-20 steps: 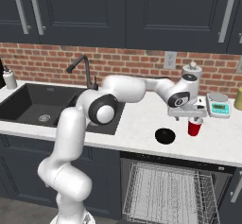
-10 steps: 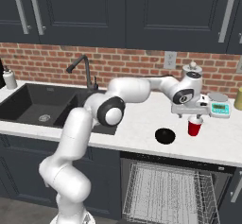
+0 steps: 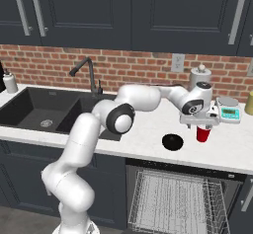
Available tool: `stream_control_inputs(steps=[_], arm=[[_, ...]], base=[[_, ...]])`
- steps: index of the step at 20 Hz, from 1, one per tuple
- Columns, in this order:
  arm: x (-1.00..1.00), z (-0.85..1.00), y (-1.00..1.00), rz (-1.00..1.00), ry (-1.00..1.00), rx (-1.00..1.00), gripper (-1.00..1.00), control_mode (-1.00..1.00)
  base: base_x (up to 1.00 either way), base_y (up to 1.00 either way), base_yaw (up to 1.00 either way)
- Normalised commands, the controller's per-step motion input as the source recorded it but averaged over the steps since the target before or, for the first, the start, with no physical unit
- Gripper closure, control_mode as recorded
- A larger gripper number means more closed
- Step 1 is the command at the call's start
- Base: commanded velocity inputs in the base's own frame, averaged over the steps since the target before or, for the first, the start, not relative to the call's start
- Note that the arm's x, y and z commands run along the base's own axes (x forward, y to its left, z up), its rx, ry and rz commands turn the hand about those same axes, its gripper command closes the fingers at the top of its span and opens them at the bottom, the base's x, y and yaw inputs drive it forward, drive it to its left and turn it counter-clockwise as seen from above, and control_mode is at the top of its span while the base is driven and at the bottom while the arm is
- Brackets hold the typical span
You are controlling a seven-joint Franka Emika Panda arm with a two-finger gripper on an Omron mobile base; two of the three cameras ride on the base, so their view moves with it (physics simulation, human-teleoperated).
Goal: Pick up the cup and bowl from the counter, place them in the dishwasher, and close the dishwasher door.
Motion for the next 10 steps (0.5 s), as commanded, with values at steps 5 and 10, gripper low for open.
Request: stream_control_inputs(steps=[5, 10], arm=[[0.0, -0.35, 0.0, 0.0, 0.0, -0.03, -1.0, -1.0], [0.0, -0.25, 0.0, 0.0, 0.0, -0.01, 1.0, -1.0]], base=[[0.0, 0.0, 0.0], [0.0, 0.0, 0.0]])
